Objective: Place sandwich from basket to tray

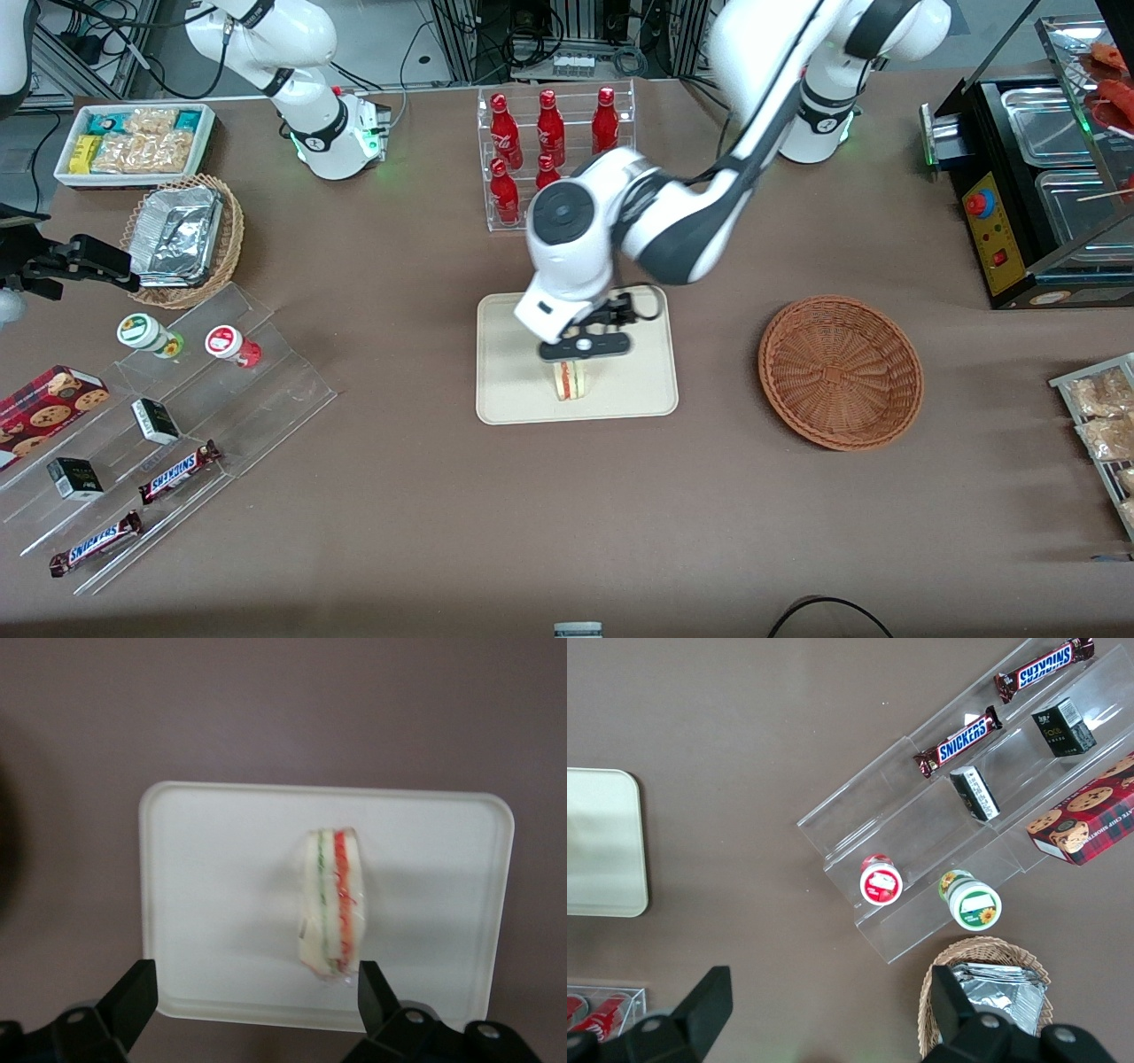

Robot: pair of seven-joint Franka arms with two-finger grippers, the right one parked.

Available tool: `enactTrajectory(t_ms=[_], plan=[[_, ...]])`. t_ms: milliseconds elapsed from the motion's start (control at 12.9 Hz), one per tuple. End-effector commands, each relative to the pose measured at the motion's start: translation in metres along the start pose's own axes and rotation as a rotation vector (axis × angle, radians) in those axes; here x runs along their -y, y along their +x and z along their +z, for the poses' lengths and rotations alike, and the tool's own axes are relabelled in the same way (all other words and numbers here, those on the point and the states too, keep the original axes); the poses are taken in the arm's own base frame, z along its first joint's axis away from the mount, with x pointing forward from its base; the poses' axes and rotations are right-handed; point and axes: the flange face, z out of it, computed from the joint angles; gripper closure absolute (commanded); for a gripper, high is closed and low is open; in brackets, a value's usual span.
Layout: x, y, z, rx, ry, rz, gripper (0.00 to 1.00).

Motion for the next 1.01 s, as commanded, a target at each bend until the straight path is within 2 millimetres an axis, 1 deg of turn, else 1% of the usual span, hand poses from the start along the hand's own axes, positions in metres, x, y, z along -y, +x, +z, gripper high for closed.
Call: enactTrajectory(t_ms=[0, 155, 233, 388, 466, 543, 621, 776, 853, 931], plan=[[0.067, 0.023, -0.054, 0.004, 0.005, -0.094, 0.00], [0.117, 0.031, -0.082, 0.017, 0.027, -0.154, 0.00], [0.142, 0.038, -0.092, 0.014, 0.029, -0.178, 0.00], [0.186, 0.046, -0.109, 0.007, 0.027, -0.172, 0.00], [0.211, 0.049, -0.112, 0.014, 0.032, -0.160, 0.00], [0.231, 0.050, -0.117, 0.017, 0.035, -0.146, 0.00], [0.255, 0.054, -0.126, 0.011, 0.030, -0.142, 0.00], [0.290, 0.056, -0.140, 0.024, 0.026, -0.117, 0.00], [0.312, 0.057, -0.146, 0.034, 0.024, -0.093, 0.00], [0.329, 0.058, -0.147, 0.048, 0.008, -0.072, 0.00]])
